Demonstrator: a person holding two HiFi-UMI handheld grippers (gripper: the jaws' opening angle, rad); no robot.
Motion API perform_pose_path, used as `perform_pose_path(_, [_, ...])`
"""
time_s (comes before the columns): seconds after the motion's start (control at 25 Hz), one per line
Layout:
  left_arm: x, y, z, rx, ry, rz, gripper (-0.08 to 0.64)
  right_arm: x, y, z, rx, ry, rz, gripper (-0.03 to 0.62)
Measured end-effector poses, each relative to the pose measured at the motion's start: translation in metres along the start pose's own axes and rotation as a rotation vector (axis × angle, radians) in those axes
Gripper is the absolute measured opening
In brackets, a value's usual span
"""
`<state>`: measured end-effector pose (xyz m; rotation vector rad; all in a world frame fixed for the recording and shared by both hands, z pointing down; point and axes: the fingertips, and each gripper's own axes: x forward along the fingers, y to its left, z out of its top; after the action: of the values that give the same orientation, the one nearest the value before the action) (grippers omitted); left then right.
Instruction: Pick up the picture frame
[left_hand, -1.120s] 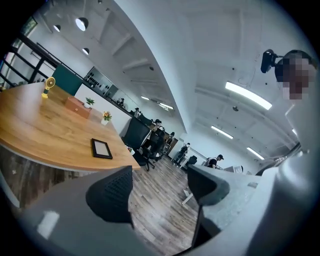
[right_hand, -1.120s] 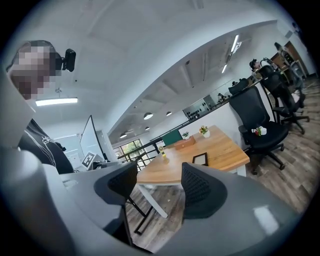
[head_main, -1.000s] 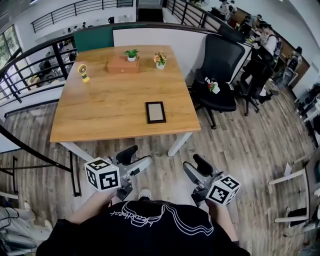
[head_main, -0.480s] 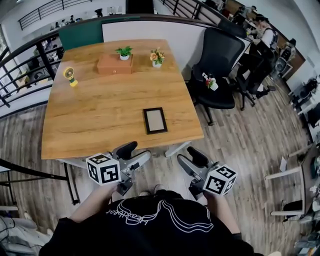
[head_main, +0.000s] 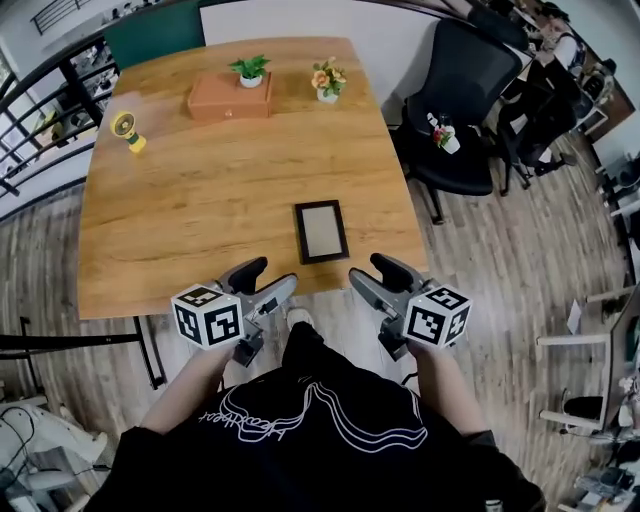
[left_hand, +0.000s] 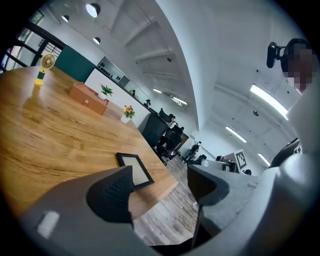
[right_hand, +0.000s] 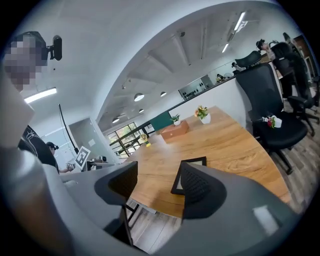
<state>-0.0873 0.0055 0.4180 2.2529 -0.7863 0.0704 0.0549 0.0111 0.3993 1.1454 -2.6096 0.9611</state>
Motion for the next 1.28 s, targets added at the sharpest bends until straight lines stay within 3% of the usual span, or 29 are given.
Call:
perform_pose_path(0.32, [0.043, 0.059, 0.012, -0.064, 0.04, 0.073, 0.331, 0.073, -0.064, -0.008, 0.026, 0.165, 0.012, 0.278])
perform_pose_path(0.72, [0.085, 0.091, 0.011, -0.077, 0.115, 0.12, 0.331, 0.115, -0.122, -0.036, 0.018, 0.333, -0.026, 0.276])
perform_pose_path(1.08, [0.106, 0.105, -0.008, -0.092, 0.183, 0.147, 0.331, 0.135, -0.14, -0.058, -0.03, 0.447, -0.064, 0.242])
perform_pose_path(1.28, [0.108, 0.105, -0.012, -0.085, 0.191, 0.153, 0.331, 0.136, -0.149, -0.062, 0.01, 0.475, -0.111, 0.183])
